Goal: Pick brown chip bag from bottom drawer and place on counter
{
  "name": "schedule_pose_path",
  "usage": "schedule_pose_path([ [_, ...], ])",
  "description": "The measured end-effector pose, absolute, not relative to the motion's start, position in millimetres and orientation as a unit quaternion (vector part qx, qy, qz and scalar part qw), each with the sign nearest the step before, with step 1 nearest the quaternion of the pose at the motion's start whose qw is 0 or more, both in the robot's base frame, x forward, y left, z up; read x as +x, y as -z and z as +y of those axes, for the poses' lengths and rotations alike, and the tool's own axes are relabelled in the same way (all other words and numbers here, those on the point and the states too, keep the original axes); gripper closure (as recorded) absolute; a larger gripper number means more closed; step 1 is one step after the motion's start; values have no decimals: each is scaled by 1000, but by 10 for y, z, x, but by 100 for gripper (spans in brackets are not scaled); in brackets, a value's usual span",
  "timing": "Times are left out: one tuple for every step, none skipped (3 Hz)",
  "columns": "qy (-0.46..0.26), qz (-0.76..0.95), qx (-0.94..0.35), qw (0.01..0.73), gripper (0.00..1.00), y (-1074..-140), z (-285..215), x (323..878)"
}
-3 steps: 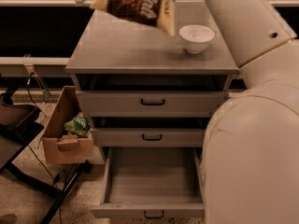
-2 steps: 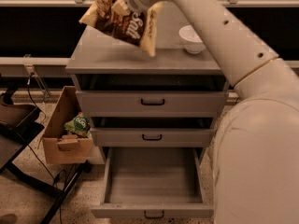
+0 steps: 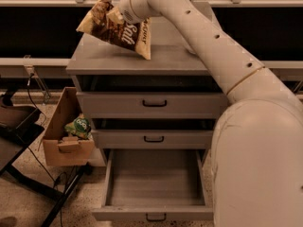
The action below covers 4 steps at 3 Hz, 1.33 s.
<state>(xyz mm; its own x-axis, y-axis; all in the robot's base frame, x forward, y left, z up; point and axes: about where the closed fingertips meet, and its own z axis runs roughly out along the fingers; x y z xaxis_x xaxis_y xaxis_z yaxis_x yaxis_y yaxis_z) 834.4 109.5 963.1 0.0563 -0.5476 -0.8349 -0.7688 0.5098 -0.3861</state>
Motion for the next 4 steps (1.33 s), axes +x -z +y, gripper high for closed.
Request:
schedule_pose_path([
  [-102,679,-484,542,50,-9631,1096,8344],
  [-102,679,-484,542,28,-9631,1096,8344],
  [-102,679,-485,542,4,-9630,1097,8344],
  [-102,679,-485,542,0,-9630,1097,8344],
])
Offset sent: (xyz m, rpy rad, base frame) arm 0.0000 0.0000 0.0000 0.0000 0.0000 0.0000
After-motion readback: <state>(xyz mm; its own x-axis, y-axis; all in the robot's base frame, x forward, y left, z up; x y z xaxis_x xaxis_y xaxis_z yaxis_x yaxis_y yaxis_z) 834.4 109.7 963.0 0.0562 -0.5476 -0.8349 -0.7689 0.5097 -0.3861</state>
